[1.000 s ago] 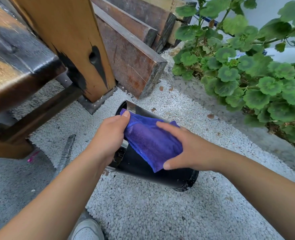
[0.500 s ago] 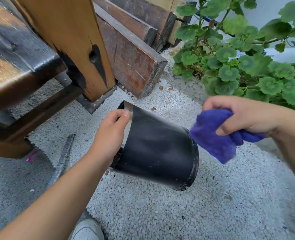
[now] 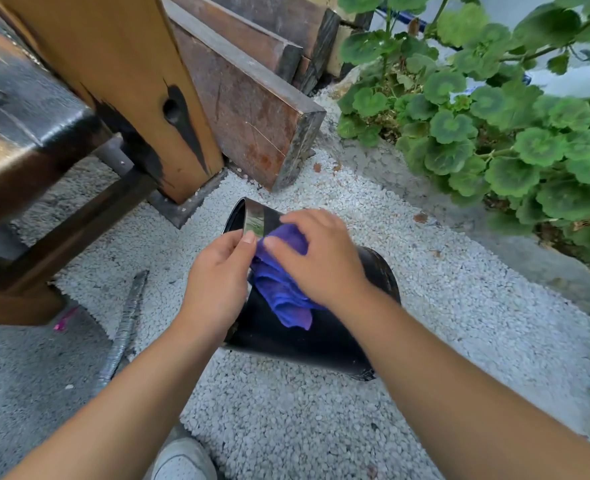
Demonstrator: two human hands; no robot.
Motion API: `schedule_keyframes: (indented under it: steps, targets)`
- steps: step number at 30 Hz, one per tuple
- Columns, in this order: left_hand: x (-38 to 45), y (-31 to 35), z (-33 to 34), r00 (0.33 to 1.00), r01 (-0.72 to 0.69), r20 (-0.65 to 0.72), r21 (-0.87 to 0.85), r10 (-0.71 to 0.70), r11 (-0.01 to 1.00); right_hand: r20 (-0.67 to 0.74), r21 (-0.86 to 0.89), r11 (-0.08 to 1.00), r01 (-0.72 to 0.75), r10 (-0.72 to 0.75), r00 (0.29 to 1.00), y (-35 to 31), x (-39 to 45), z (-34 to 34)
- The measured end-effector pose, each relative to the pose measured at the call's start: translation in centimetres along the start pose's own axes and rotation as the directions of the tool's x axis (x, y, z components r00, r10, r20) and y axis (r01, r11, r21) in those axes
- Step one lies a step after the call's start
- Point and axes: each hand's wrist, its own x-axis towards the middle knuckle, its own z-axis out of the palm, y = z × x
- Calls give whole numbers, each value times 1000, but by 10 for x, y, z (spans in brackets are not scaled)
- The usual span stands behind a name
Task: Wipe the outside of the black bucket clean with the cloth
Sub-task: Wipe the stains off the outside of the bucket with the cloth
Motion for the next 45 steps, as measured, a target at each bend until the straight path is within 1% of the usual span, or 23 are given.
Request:
schedule_keyframes:
  steps: [1, 2, 4, 6, 7, 8, 9, 10, 11, 13, 15, 17, 20, 22, 25, 27, 31, 36, 39, 41, 45]
  targets:
    - [0, 0, 1, 1000, 2, 3, -4, -2, 1000, 9, -49, 999, -3, 3, 1000, -3, -8, 6]
    - [0, -1, 0, 1000, -4, 13, -13, 5, 1000, -21, -69, 997, 17, -18, 1000, -8, -12, 12]
    - [-2, -1, 1, 1000, -17, 23, -36, 18, 999, -137, -51, 994, 98, -104, 985, -17, -12, 19]
    - [-3, -2, 0, 1000, -21, 15, -11, 21, 1000, -224, -31, 983, 183, -185, 957, -22, -2, 20]
    - [-4, -2, -2, 1000, -21, -4, 16, 21, 1000, -228, -49, 974, 223, -229, 946, -20, 6, 19]
    - [-3, -3, -4, 999, -7, -33, 49, 8, 999, -197, -102, 964, 247, -263, 945, -16, 13, 17]
    - [-2, -3, -6, 998, 13, -57, 77, -9, 997, -133, -168, 954, 248, -271, 953, -11, 19, 15]
    - [-2, -4, -7, 997, 31, -69, 104, -24, 994, -53, -203, 955, 217, -232, 971, -6, 22, 13]
    - [-3, -4, -8, 997, 32, -71, 126, -23, 991, 10, -183, 969, 166, -167, 986, -4, 22, 13]
    - [-5, -2, -7, 998, 9, -60, 137, -1, 990, 69, -99, 993, 57, -50, 996, -5, 17, 20]
    - [-5, -1, -5, 999, -19, -39, 139, 25, 990, 63, -178, 984, 32, -21, 998, -8, 7, 30]
    - [-3, 2, -5, 999, -22, -26, 170, 27, 985, 34, -255, 965, 56, -49, 998, -3, 2, 36]
    - [3, -5, -15, 1000, -10, -17, 176, 13, 984, 53, -304, 949, 85, -72, 996, 20, -4, 32]
    - [6, -9, -22, 999, 26, 15, 149, -29, 989, 44, -312, 950, 25, -12, 999, 45, -11, 25]
    - [8, -10, -23, 992, 86, 76, 154, -99, 984, 12, -296, 943, -154, 165, 986, 89, -16, 11]
    - [8, -7, -18, 989, 104, 87, 153, -118, 983, 11, -281, 939, -200, 212, 977, 111, -17, 1]
    - [8, -2, -12, 984, 105, 124, 205, -132, 973, 30, -232, 959, -164, 175, 984, 128, -18, -10]
    - [16, 2, -9, 981, 105, 143, 163, -129, 981, 46, -200, 963, -182, 195, 980, 135, -18, -17]
    - [30, 4, -8, 979, 131, 138, 125, -148, 984, 58, -166, 974, -155, 166, 984, 134, -21, -24]
    - [37, 4, -8, 977, 156, 133, 95, -168, 983, 56, -167, 979, -114, 124, 991, 131, -34, -32]
    - [45, 7, -3, 975, 176, 121, 77, -185, 981, 48, -184, 981, -66, 76, 996, 123, -92, -41]
